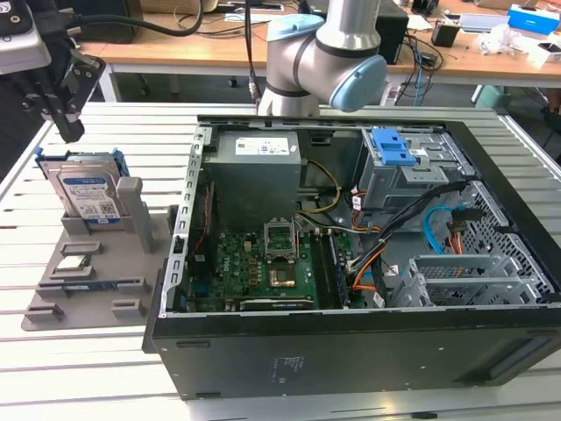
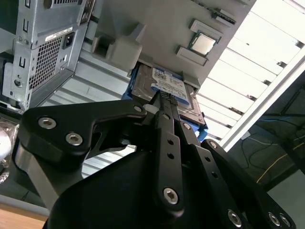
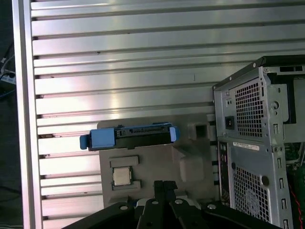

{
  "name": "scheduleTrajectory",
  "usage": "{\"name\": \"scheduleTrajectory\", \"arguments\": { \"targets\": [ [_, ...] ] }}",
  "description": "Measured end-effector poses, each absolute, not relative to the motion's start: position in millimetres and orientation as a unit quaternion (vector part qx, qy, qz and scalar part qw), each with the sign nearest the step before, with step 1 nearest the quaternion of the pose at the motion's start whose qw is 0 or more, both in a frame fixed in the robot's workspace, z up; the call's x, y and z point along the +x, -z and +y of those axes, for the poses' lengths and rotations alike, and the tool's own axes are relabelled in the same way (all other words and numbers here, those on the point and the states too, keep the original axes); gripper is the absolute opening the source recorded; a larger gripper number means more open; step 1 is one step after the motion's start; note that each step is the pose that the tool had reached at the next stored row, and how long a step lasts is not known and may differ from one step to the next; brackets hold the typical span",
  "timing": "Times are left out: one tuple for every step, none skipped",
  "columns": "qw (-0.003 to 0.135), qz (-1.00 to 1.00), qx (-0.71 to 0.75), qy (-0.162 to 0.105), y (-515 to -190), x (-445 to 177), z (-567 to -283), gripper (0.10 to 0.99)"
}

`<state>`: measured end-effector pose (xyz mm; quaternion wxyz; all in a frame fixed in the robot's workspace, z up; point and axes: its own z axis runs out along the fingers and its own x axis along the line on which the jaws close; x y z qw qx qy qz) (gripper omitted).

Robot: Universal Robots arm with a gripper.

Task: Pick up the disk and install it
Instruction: 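Reach for the disk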

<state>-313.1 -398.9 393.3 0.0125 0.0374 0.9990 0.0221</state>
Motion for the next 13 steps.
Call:
{"name": "scheduleTrajectory", "arguments": {
  "targets": [
    [0.013, 0.999, 0.037, -0.022, -393.3, -314.4, -398.9, 0.106],
    [0.012, 0.999, 0.037, -0.022, -393.3, -315.9, -398.9, 0.106],
    [0.012, 0.999, 0.037, -0.022, -393.3, -317.8, -398.9, 0.106],
    [0.012, 0.999, 0.037, -0.022, -393.3, -319.4, -398.9, 0.106],
    [0.012, 0.999, 0.037, -0.022, -393.3, -320.5, -398.9, 0.106],
    [0.013, 0.999, 0.037, -0.022, -393.3, -322.6, -398.8, 0.106],
    [0.012, 0.999, 0.037, -0.022, -393.3, -324.4, -398.9, 0.106],
    [0.012, 0.999, 0.037, -0.022, -393.3, -326.0, -398.8, 0.106],
    [0.012, 0.999, 0.037, -0.022, -393.3, -328.2, -398.9, 0.106],
    [0.012, 0.999, 0.037, -0.022, -393.3, -329.5, -398.8, 0.106],
    [0.012, 0.999, 0.037, -0.022, -393.3, -330.7, -398.8, 0.106],
    [0.012, 0.999, 0.037, -0.022, -393.3, -331.9, -398.8, 0.106],
    [0.012, 0.999, 0.037, -0.022, -393.3, -333.0, -398.8, 0.106]
  ]
}}
